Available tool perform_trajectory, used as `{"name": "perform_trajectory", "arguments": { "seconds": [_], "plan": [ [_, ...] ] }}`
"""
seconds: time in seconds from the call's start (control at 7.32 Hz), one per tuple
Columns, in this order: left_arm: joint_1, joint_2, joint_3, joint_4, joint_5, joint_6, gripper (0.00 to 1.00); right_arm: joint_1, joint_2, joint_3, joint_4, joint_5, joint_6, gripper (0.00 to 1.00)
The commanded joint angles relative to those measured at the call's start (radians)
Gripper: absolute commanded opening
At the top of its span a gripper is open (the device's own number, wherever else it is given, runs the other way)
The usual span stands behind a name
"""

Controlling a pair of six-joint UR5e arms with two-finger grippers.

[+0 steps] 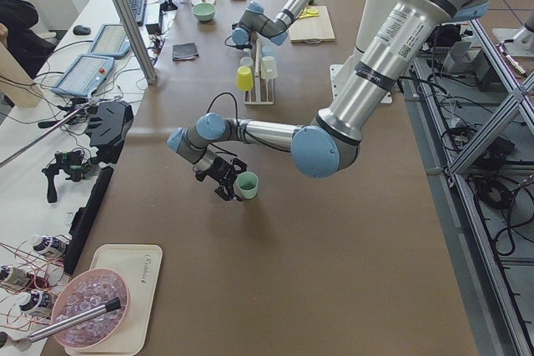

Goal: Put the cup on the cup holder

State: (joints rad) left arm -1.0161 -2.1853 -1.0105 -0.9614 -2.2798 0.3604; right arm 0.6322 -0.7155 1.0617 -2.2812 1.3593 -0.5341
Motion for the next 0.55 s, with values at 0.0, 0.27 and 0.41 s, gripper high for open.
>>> {"name": "perform_trajectory", "arguments": {
  "seconds": [0.0, 0.27, 0.41],
  "plan": [
    [0.026, -0.034, 0.026, 0.0, 0.045, 0.006, 0.97, 0.011, -0.015, 0.015, 0.0, 0.0, -0.006, 1.0],
    [0.06, -0.051, 0.047, 0.001, 0.074, 0.011, 0.97, 0.011, -0.024, 0.017, 0.0, 0.001, -0.004, 1.0],
    [0.062, -0.051, 0.053, 0.01, 0.076, 0.05, 0.97, 0.011, -0.035, 0.03, 0.0, 0.001, -0.003, 1.0]
  ]
}}
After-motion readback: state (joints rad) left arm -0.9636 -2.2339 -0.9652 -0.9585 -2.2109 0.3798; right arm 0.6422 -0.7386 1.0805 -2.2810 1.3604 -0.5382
